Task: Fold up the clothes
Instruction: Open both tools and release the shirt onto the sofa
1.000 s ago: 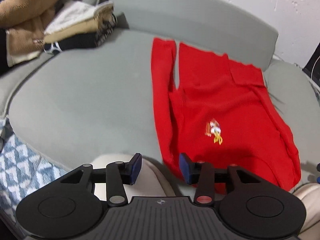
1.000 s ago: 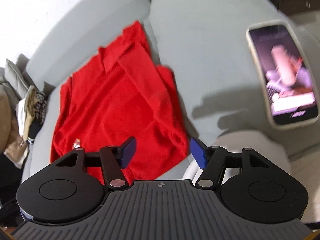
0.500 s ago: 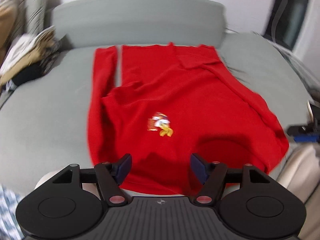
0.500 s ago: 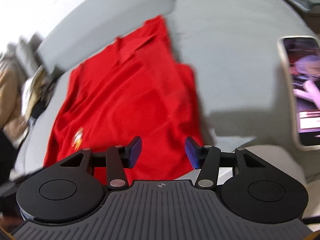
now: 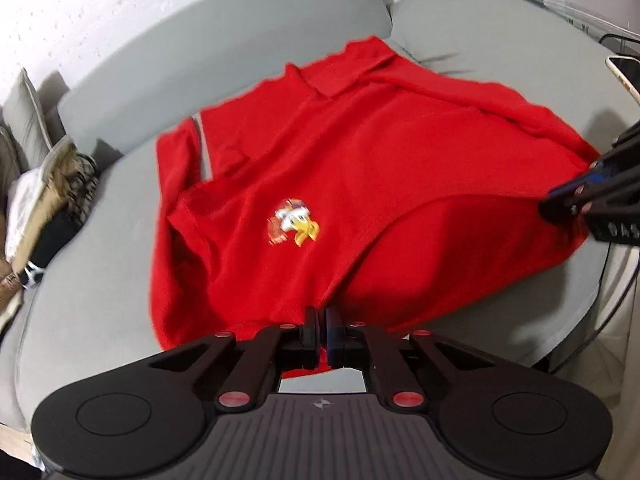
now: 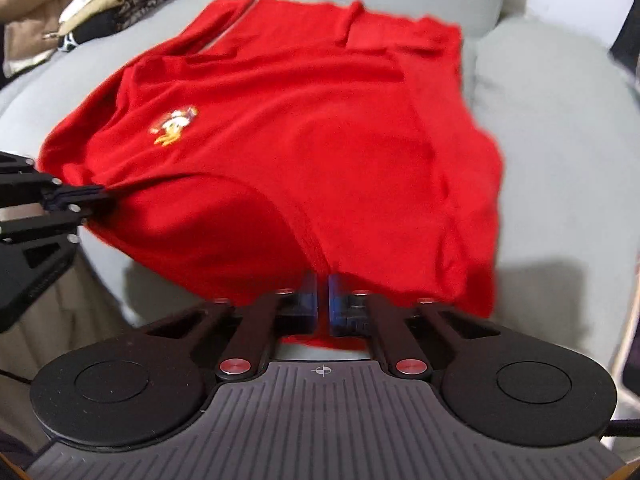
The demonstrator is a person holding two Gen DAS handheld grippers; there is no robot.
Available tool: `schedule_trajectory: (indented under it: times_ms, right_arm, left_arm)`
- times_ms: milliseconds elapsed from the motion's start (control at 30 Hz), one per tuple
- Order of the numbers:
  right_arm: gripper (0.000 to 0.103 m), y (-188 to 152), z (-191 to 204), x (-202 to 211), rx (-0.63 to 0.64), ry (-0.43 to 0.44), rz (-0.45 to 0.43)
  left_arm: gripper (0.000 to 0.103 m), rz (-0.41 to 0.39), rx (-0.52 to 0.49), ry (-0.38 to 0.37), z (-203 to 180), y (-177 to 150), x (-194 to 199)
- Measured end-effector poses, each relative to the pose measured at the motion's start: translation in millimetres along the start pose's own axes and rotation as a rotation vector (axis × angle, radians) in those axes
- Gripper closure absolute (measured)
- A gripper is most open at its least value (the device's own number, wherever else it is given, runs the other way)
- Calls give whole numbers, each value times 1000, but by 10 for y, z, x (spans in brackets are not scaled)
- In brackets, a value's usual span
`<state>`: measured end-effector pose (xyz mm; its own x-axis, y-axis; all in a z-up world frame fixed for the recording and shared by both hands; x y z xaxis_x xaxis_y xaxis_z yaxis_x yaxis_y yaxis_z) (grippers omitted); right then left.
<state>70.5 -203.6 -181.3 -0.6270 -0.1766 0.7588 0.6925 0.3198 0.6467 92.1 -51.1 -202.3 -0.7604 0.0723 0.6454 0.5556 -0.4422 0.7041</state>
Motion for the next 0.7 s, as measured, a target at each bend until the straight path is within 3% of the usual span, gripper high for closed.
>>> schedule_trajectory:
  times_ms: [67, 200, 300, 367, 433, 467, 500, 633, 700]
  right_arm:
    - [100, 31, -12, 124, 16, -12, -27]
    - [100, -87, -5, 304, 52, -5, 4]
    - [100, -227, 24, 214, 53, 17, 65]
    - [90, -304, 48, 152, 37, 57, 118]
    - [62, -297, 60, 199, 33, 73, 125]
    - [57, -253, 39, 258, 31, 76, 103]
    - [57, -183, -15, 322, 17, 75, 80]
    - [59, 148, -243, 502, -117, 88, -22]
    - [60, 250, -298, 417, -170, 84, -34]
  left_arm:
    - [100, -26, -19, -16, -9, 46, 145]
    - [101, -21, -112, -44, -137, -23, 290]
    - [99, 69, -165, -56, -264, -197, 148]
    - [92, 92, -158, -66, -264, -213, 133]
    - [83, 108, -146, -77, -254, -216, 139]
    - [74, 110, -127, -90, -219, -195, 176]
    - [58, 109, -88, -109, -158, -159, 228]
    - [55, 55, 165, -197, 103, 96, 359]
    - [51, 21, 213, -189, 146, 224, 276]
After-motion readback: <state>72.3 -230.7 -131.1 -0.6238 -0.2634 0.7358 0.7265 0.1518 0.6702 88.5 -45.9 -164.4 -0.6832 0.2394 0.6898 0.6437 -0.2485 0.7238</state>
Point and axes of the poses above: each gripper's, at about its wrist camera, not at the fingertips, and x roughly against the way its jaws point, z to its left, y to its top, the point moved 9 cm from there along -x, roughly the way its jaws point, and after that the axes turned 8 degrees about -z, right-handed, at the moved point
